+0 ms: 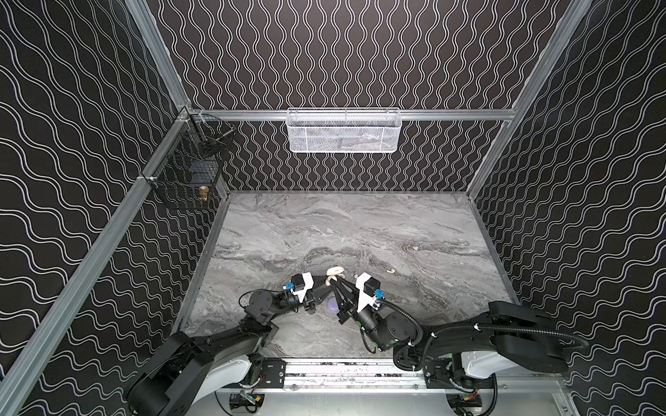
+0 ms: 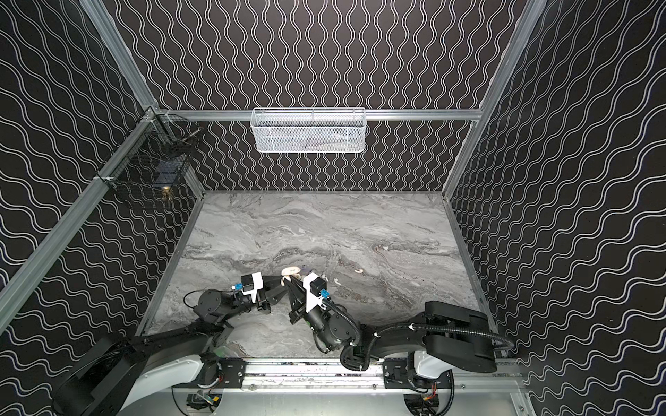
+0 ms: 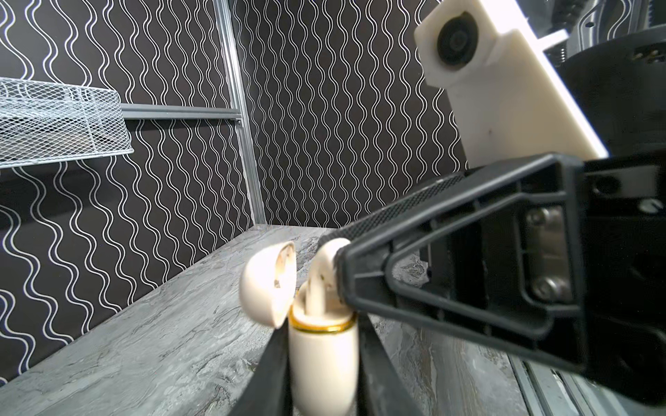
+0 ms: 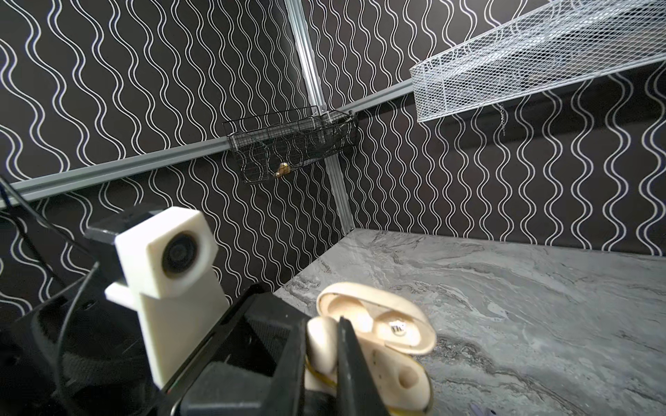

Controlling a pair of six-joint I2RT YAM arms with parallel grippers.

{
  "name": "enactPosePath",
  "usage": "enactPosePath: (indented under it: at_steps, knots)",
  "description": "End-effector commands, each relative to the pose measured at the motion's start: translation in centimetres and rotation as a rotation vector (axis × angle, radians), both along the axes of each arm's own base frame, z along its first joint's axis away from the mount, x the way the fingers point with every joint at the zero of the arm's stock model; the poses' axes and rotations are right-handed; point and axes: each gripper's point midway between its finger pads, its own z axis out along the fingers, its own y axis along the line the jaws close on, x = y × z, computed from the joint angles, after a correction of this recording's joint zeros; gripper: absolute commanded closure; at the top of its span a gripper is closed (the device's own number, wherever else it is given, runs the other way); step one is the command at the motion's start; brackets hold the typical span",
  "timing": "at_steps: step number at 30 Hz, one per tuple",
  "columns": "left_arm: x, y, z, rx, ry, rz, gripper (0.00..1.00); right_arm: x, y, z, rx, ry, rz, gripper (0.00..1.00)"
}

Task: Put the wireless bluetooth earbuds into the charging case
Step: 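Release the seated earbud and lift the right gripper away from the case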

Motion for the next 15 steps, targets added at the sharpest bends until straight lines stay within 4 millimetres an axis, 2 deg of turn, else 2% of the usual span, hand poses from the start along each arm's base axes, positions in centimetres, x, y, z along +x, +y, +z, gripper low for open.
enactPosePath:
  at_steps: [1,3,15]
  knots:
    - [-1.8,0.4,3.1,-0.078,-0.153,-0.045,1.0,0.1,0.5,-1.7,-0.073,0.033,0.015,0.9]
    - [-1.6,0.3,2.9,-0.076,-0.143,-0.041,1.0,0.0,0.4,-1.7,-0.073,0.033,0.023,0.77]
    - [-1.3,0.2,2.8,-0.067,-0.127,-0.034,1.0,0.3,-1.8,-1.3,-0.077,0.037,-0.025,0.6]
